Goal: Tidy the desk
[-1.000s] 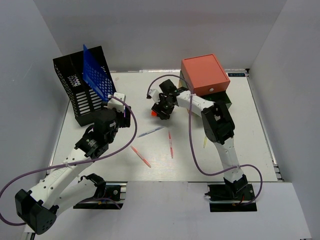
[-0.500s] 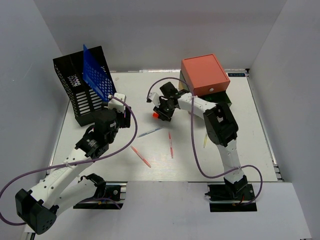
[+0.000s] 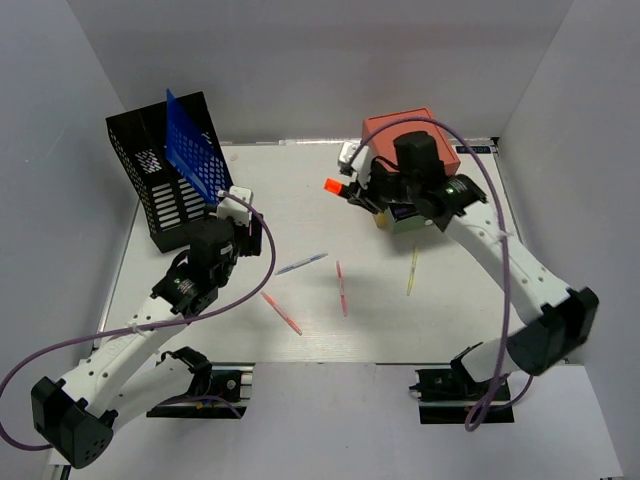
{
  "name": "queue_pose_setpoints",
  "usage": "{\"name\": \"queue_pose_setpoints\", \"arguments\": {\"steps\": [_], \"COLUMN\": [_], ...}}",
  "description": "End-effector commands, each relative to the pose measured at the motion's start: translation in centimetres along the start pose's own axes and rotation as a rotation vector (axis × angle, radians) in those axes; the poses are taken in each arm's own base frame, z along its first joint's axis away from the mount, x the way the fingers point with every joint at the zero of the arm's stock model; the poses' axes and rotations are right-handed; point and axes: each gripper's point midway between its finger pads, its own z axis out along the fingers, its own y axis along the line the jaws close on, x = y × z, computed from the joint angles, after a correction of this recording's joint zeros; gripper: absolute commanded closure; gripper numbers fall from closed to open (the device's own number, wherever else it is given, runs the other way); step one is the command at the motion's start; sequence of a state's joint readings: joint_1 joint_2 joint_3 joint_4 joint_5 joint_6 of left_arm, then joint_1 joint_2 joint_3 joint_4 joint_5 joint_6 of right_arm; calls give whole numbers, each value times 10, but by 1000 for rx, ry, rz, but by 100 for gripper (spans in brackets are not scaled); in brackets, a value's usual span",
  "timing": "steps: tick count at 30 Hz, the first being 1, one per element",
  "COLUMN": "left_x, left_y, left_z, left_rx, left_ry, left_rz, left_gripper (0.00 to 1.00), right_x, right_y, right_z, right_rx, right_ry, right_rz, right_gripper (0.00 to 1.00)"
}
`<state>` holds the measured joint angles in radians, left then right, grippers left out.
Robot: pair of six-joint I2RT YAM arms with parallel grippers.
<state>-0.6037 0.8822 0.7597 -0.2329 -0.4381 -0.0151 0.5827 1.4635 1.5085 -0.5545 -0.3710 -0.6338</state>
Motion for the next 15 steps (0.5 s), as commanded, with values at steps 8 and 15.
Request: {"name": "queue_pose_setpoints", "arguments": {"steps": [8, 15], "left_x": [8, 12], "left_y": [-4, -5], "left_z": [5, 6], "left_rx": [14, 12], "left_ry": [16, 28], "left_rz": [14, 25], "left_gripper": [25, 25], "right_x": [85, 113], "right_y": [-68, -96], "right_z": [-77, -88], "right_rx": [378, 362], "right_ry": [283, 390], "right_rz": [-382, -510], "right_gripper": [100, 100]}}
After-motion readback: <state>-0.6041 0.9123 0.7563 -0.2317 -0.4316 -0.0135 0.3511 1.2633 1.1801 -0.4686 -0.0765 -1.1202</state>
